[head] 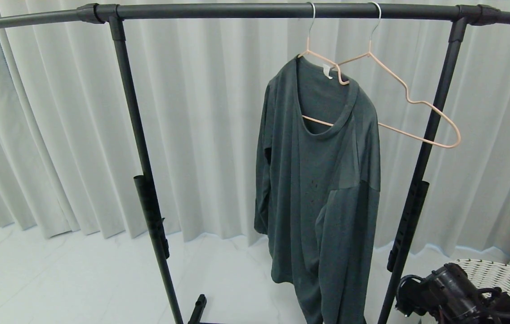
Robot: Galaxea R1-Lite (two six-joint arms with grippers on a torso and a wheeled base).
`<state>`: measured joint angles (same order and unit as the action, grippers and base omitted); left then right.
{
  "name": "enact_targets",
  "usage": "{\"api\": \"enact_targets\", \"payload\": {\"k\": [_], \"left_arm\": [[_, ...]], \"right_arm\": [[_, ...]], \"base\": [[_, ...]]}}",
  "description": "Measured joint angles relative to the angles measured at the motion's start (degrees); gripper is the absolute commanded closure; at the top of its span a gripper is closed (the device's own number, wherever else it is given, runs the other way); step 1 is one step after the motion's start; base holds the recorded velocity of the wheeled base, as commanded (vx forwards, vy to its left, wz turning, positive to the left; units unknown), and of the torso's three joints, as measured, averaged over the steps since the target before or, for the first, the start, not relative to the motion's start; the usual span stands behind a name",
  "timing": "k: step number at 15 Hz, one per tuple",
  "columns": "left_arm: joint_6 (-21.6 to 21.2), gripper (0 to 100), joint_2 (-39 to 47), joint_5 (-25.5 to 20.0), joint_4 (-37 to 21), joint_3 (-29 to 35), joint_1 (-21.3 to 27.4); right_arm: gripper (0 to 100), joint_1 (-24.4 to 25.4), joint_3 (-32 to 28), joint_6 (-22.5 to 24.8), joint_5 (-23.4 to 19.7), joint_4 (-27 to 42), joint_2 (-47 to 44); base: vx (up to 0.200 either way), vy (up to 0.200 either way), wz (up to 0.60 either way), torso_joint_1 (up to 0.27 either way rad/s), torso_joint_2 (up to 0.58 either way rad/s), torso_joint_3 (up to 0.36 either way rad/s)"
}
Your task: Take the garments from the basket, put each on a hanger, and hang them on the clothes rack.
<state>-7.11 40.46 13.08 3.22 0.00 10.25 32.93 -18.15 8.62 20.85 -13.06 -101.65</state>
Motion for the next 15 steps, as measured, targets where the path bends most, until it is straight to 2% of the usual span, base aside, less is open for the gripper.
{"api": "enact_targets", "payload": {"k": [2,5,10,11,15], "left_arm": [[0.0,0,0.4,0.0,0.0,0.0,0.0],[0.0,0,0.7,-0.1,0.0,0.0,0.1],[0.0,0,0.9,-0.1,0.0,0.0,0.1],[0.0,0,0.9,-0.1,0.0,0.0,0.1],[0.0,0,0.9,-0.1,0.0,0.0,0.1]], "right_arm": [[0,0.1,-0.7,0.1,0.3,0.6,-2.3],[0,-0.3,-1.3,0.1,4.6,3.0,-4.6],[0,-0.6,-1.7,0.0,5.4,3.4,-6.8],[100,-0.5,-1.4,0.0,5.4,3.6,-7.0],[100,0.3,0.7,0.0,7.0,3.6,-7.0]], "base": [[0.0,0.0,0.0,0.0,0.0,0.0],[0.0,0.0,0.0,0.0,0.0,0.0],[0.0,0.0,0.0,0.0,0.0,0.0],[0.0,0.0,0.0,0.0,0.0,0.0],[0.0,0.0,0.0,0.0,0.0,0.0]]}}
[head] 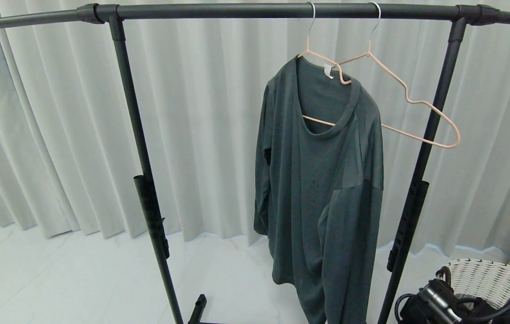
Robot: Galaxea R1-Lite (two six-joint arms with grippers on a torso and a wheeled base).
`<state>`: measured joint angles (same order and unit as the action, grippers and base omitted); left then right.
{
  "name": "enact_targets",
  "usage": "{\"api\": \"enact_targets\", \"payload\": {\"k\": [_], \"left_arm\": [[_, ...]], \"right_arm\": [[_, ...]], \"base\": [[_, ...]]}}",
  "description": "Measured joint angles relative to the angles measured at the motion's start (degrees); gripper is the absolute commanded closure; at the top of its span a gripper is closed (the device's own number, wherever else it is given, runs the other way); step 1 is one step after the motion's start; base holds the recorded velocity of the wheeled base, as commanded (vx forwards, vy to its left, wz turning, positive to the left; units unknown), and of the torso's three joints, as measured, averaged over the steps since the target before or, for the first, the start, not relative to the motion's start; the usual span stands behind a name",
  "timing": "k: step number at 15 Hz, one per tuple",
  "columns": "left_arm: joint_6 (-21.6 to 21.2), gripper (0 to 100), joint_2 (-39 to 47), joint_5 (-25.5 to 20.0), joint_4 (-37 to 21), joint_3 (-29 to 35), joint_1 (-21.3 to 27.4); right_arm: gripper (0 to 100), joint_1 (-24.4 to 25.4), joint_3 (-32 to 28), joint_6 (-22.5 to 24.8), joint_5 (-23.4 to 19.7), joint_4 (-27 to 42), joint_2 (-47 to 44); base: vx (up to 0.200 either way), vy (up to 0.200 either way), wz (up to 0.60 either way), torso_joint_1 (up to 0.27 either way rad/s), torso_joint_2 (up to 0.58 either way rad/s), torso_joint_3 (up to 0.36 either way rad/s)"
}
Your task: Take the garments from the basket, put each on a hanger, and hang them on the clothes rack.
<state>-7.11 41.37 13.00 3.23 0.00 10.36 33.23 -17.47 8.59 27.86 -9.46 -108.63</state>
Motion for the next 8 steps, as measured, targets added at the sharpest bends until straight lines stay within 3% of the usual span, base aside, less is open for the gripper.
{"api": "enact_targets", "payload": {"k": [5,8], "left_arm": [[1.9,0,-0.2,-2.6,-0.3,0.0,0.2],[1.6,0,-1.9,-2.7,-0.5,0.0,2.0]], "right_arm": [[100,0.6,-0.2,-0.2,0.0,0.1,5.2],[100,0.6,-4.4,-1.2,0.3,2.6,12.6]], "base": [[0.0,0.0,0.0,0.0,0.0,0.0],[0.0,0.0,0.0,0.0,0.0,0.0]]}}
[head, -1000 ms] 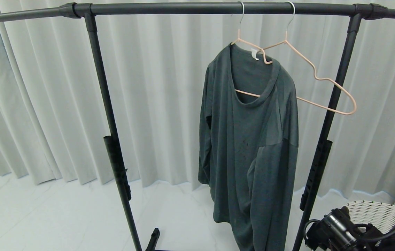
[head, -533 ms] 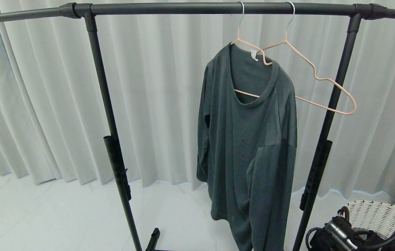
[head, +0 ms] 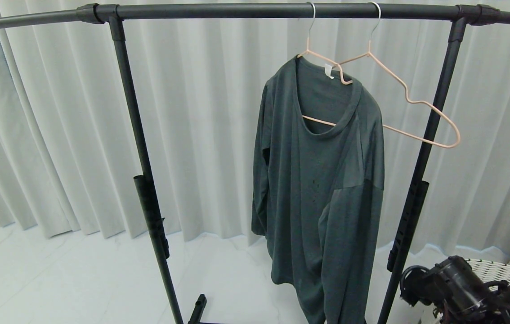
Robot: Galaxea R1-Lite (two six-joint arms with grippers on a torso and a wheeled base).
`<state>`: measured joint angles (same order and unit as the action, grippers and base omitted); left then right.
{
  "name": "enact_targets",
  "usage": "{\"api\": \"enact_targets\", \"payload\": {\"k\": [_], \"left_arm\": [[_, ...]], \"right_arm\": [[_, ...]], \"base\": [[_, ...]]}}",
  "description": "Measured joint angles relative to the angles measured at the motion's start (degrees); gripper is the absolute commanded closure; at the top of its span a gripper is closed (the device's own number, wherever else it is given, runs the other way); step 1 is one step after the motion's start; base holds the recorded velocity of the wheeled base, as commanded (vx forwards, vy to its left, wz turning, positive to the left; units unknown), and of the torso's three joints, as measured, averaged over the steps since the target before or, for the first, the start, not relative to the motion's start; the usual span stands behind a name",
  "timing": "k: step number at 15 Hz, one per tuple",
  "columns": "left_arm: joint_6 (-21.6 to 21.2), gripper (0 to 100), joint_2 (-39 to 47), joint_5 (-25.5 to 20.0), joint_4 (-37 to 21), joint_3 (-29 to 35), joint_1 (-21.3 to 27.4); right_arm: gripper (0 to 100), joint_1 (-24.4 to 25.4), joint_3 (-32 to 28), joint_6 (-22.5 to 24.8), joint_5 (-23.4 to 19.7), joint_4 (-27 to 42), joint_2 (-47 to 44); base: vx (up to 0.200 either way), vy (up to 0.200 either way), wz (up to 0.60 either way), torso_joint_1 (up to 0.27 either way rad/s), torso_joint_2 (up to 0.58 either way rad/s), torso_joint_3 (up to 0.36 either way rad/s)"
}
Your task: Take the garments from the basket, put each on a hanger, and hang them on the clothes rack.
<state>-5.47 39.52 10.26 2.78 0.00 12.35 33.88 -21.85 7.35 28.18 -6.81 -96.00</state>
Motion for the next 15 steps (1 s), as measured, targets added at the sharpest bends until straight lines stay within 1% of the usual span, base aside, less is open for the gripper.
{"api": "enact_targets", "payload": {"k": [2,4,7,10,12,15], "left_arm": [[0.1,0,-0.8,0.0,0.0,0.0,0.5],[0.2,0,-1.2,-0.2,0.0,0.0,0.7],[0.4,0,-2.0,-0.3,0.0,0.0,0.7],[0.6,0,-3.3,-0.4,0.0,0.0,0.7],[0.6,0,-4.1,-0.4,0.0,0.0,0.6],[0.6,0,-5.0,-1.3,0.0,0.0,0.7]], "right_arm": [[100,0.0,-5.1,-0.7,0.9,3.6,4.4],[100,0.0,-10.0,-0.9,1.9,5.6,7.6],[100,1.2,-15.3,-1.0,2.2,5.5,9.9],[100,3.8,-19.5,-1.4,2.2,5.4,10.6],[100,6.1,-22.6,-4.6,2.2,5.3,10.1],[100,10.0,-28.6,-10.5,2.2,5.4,7.9]], "base": [[-0.2,0.0,0.0,0.005,0.0,0.0],[-0.2,0.0,0.0,0.005,0.0,0.005],[-0.2,0.0,0.0,0.001,0.0,0.004],[-0.2,0.0,0.0,0.004,0.0,0.001],[-0.2,0.0,0.0,0.002,0.0,0.005],[0.0,0.0,0.0,0.0,0.0,0.0]]}}
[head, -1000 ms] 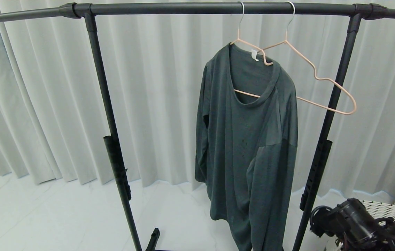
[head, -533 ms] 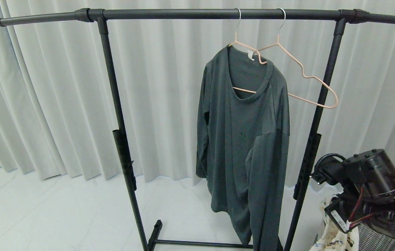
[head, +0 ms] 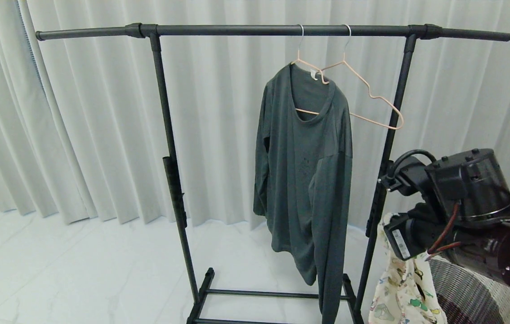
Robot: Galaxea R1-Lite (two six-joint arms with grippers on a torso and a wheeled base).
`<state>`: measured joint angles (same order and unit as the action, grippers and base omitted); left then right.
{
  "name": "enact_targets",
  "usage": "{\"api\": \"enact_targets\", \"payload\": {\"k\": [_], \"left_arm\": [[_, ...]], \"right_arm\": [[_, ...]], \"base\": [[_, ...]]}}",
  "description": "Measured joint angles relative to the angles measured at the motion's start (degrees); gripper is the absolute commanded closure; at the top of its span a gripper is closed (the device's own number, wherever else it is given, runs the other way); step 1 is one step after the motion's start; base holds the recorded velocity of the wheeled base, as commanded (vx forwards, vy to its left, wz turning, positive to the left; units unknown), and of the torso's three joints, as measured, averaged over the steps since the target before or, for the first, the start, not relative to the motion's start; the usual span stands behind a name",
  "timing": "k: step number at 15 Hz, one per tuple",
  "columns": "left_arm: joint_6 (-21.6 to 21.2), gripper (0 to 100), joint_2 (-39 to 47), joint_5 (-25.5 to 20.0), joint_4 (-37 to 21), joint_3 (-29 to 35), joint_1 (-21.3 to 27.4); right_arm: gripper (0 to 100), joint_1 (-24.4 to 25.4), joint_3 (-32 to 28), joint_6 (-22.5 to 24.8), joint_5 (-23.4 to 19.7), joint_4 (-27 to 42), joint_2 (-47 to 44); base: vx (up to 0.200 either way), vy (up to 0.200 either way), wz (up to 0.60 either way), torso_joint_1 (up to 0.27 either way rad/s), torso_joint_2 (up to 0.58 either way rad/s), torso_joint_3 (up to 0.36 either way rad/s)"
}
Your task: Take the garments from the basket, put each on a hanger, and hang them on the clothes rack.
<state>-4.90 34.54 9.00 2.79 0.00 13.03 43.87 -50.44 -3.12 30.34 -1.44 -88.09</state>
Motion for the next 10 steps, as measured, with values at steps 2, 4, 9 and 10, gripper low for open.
{"api": "enact_targets", "payload": {"k": [2,4,9,10], "left_arm": [[0.0,0,-1.2,-2.6,-0.1,0.0,0.2],[-0.2,0,-2.8,-4.5,-0.1,0.0,1.7],[0.0,0,-5.4,-6.8,0.8,7.4,4.6],[0.0,0,-3.7,-7.7,0.7,11.3,4.7]], "right_arm": [[100,2.5,-5.2,-3.0,0.0,0.0,-2.3],[100,4.7,-10.3,-4.9,-0.1,-0.1,-4.7],[100,6.8,-22.6,-5.9,-0.5,-0.1,-10.4],[100,7.2,-24.2,-5.9,-0.5,-0.1,-11.1]], "base": [[0.0,0.0,0.0,0.0,0.0,0.0],[0.0,0.0,0.0,0.0,0.0,0.0],[0.0,0.0,0.0,0.0,0.0,0.0],[0.0,0.0,0.0,0.0,0.0,0.0]]}}
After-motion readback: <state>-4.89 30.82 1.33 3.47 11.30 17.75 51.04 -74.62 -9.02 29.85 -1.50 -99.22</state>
